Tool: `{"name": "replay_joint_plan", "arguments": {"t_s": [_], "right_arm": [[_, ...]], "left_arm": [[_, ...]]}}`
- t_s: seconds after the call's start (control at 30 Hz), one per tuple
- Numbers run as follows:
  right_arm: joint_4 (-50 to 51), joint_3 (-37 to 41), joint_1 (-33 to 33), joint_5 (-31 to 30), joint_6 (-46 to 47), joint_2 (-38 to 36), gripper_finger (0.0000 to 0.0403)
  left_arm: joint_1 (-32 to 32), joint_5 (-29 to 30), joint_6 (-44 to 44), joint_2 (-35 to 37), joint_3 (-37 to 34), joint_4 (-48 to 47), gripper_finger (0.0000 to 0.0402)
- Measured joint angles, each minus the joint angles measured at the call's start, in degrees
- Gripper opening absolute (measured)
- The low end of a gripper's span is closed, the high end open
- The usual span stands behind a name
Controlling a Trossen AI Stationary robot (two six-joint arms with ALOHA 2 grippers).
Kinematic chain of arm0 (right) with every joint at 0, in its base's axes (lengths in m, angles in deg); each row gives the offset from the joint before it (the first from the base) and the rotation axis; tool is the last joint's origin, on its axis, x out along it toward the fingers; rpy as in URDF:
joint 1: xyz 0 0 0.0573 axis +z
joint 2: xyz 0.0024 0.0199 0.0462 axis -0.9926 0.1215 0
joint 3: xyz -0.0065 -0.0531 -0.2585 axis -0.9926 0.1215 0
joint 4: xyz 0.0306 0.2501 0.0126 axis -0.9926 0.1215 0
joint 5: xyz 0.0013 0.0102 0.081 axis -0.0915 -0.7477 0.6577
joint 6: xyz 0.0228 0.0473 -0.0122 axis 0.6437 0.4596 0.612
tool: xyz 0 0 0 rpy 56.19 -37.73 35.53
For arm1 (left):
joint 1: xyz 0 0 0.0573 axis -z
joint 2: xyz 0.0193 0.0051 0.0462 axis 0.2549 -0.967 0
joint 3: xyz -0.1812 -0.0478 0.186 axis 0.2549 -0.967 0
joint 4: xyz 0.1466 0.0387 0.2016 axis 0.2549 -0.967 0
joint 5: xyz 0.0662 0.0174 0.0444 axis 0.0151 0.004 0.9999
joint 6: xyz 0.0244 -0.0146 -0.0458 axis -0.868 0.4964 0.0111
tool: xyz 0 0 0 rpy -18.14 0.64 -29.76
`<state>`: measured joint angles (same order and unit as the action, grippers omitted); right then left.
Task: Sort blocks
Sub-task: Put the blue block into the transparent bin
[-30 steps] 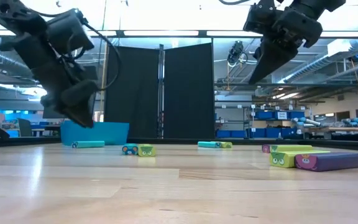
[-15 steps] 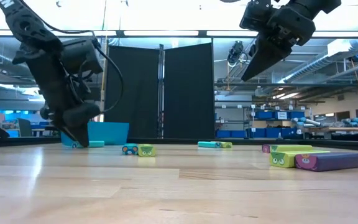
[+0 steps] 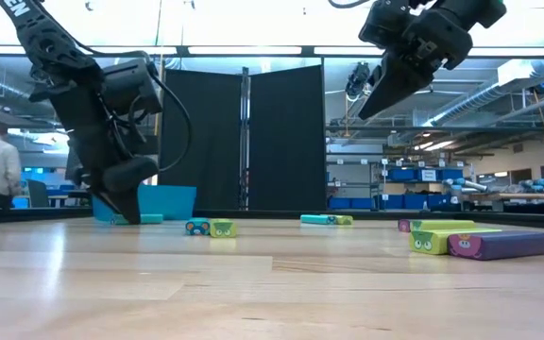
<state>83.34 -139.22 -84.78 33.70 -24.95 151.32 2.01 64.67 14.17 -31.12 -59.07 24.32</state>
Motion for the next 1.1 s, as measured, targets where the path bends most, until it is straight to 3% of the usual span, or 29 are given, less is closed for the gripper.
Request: {"name": "replay_joint_plan", "arguments": {"t_s": [0.2,0.33,0.63,0.77,1.1], "right_arm": [[0.02,0.00,-1.50,0.55,-2.66,0.00,0.0022],[0.54,0.00,-2.14,0.59,-2.97,0.00,0.0022],[0.52,0.00,-2.12,3.57,-5.19,0.00,0.0022],[0.51,0.00,-2.12,3.58,-5.21,0.00,0.0022],[-0.02,0.00,-2.12,3.59,-4.05,0.00,0.0022]], "left_arm": [[2.40,-0.68,-5.15,0.42,1.44,-0.94,0.0104],[7.55,-7.09,-8.49,1.28,7.66,-4.60,0.0104],[29.88,-7.13,-16.10,1.62,29.84,-25.97,0.0104],[39.56,-6.91,-7.50,1.56,35.65,-33.32,0.0104],[62.78,-7.76,24.45,-3.89,36.15,-33.91,0.0104]]}}
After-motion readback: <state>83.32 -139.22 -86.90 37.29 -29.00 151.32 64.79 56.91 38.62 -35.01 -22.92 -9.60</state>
